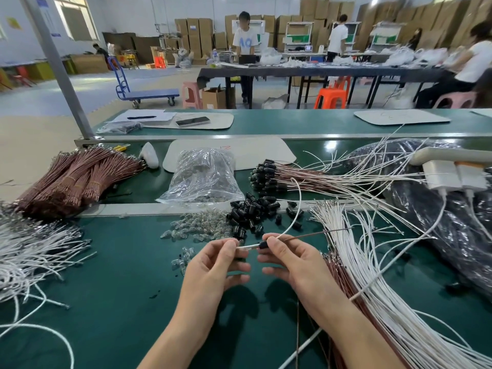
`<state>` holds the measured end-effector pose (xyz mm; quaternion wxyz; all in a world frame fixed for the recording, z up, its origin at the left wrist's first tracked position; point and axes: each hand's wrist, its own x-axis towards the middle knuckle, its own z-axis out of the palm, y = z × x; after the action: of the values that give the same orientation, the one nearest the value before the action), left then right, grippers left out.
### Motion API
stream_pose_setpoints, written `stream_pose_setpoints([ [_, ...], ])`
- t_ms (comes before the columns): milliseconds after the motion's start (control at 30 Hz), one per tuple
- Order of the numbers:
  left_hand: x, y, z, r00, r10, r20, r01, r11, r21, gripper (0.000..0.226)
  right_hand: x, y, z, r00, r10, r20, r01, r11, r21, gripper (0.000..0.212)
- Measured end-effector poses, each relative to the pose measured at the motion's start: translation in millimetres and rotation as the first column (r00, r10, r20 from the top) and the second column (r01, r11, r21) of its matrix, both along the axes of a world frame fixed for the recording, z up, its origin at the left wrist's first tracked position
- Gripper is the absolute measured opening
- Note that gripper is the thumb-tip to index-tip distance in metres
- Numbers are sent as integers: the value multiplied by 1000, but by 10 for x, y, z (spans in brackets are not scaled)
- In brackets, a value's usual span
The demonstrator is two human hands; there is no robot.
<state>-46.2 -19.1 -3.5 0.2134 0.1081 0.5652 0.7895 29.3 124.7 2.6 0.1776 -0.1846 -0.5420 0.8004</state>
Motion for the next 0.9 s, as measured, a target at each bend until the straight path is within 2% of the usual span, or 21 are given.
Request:
stream_pose_setpoints([
  [133,2,1,-11,1000,-2,-26,2,1000,-12,16,-16,-22,-1,999,17,-34,-20,996,-87,40],
  [433,11,18,-54,992,62,-111,-69,996,-59,19,-21,-37,-22,995,63,-80,-73,990,-119,34],
  [600,54,20,-49,985,34,-168,-49,995,-85,23,-12,-52,-49,994,83,-75,-85,996,-17,24],
  [767,84,25,-41,973,-16,-229,-13,992,-126,29,0,-60,-39,994,73,-81,-76,997,-28,35],
  [900,80,12,-49,969,-44,-244,11,991,-135,29,-6,-83,-39,992,112,-63,-111,994,22,27],
])
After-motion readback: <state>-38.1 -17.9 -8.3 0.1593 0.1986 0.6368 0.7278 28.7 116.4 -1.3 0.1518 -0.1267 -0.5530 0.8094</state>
